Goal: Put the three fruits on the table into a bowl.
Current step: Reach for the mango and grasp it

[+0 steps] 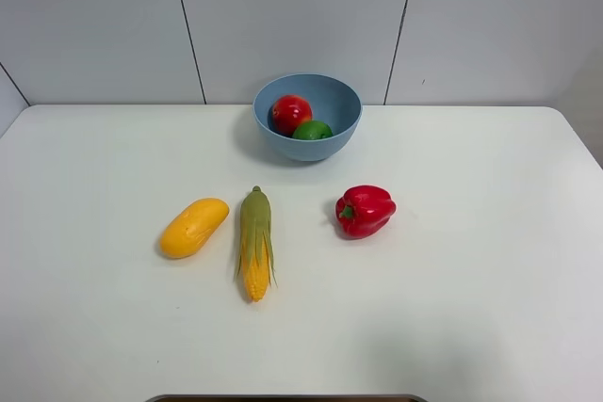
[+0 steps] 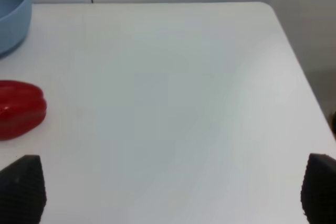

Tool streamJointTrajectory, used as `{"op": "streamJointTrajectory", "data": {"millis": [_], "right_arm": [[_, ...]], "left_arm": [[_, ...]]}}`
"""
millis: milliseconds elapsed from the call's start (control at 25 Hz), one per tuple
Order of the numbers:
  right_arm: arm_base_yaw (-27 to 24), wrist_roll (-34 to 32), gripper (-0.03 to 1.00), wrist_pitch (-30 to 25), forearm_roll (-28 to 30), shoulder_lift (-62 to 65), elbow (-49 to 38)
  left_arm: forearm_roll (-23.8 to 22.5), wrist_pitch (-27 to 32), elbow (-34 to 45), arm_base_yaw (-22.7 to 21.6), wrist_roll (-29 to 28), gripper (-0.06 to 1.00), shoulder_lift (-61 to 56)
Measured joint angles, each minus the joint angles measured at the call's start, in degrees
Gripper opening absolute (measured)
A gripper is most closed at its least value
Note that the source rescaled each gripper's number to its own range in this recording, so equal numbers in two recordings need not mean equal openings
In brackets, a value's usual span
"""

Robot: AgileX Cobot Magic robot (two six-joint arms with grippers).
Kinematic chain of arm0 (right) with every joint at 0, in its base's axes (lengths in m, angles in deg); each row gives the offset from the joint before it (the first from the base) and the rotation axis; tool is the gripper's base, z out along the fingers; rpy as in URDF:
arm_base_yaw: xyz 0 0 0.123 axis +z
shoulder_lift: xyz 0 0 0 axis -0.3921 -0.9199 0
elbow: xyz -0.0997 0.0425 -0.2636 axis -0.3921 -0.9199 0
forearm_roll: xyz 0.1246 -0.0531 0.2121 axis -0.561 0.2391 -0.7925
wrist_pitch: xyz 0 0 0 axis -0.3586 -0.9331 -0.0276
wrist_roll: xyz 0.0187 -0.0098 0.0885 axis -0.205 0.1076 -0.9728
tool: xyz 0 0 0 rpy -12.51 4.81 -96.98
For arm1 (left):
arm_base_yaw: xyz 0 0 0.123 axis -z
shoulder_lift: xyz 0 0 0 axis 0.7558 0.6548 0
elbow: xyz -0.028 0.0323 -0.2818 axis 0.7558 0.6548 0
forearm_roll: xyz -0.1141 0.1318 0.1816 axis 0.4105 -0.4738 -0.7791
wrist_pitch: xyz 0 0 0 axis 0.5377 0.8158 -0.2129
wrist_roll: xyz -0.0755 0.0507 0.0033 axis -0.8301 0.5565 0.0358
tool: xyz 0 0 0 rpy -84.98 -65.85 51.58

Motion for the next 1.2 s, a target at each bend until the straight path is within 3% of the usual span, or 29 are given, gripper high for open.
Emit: {"op": "streamJointTrajectory", "data": {"millis": [120, 200, 320, 440, 560, 720, 1200], "right_arm": [[1.69, -0.12, 0.97, 0.83, 0.21, 0.0, -1.53], [1.83, -0.13, 0.89, 0.78, 0.78, 0.0, -1.89], [1.83, -0.3, 0.62, 0.83, 1.09, 0.0, -2.0], [1.83, -0.42, 0.24, 0.83, 1.09, 0.0, -2.0], [1.71, -0.73, 0.06, 0.83, 1.13, 0.0, -2.0], [0.48, -0.78, 0.01, 0.83, 1.13, 0.0, -2.0], [1.31, -0.78, 0.0, 0.83, 1.13, 0.0, -2.0]], "left_arm": [[0.0, 0.0, 0.0, 0.0, 0.0, 0.0, 0.0], [0.0, 0.0, 0.0, 0.0, 0.0, 0.0, 0.0], [0.0, 0.0, 0.0, 0.0, 0.0, 0.0, 0.0], [0.0, 0.0, 0.0, 0.0, 0.0, 0.0, 0.0], [0.0, 0.0, 0.0, 0.0, 0.0, 0.0, 0.0], [0.0, 0.0, 0.0, 0.0, 0.0, 0.0, 0.0], [0.0, 0.0, 0.0, 0.0, 0.0, 0.0, 0.0]]}}
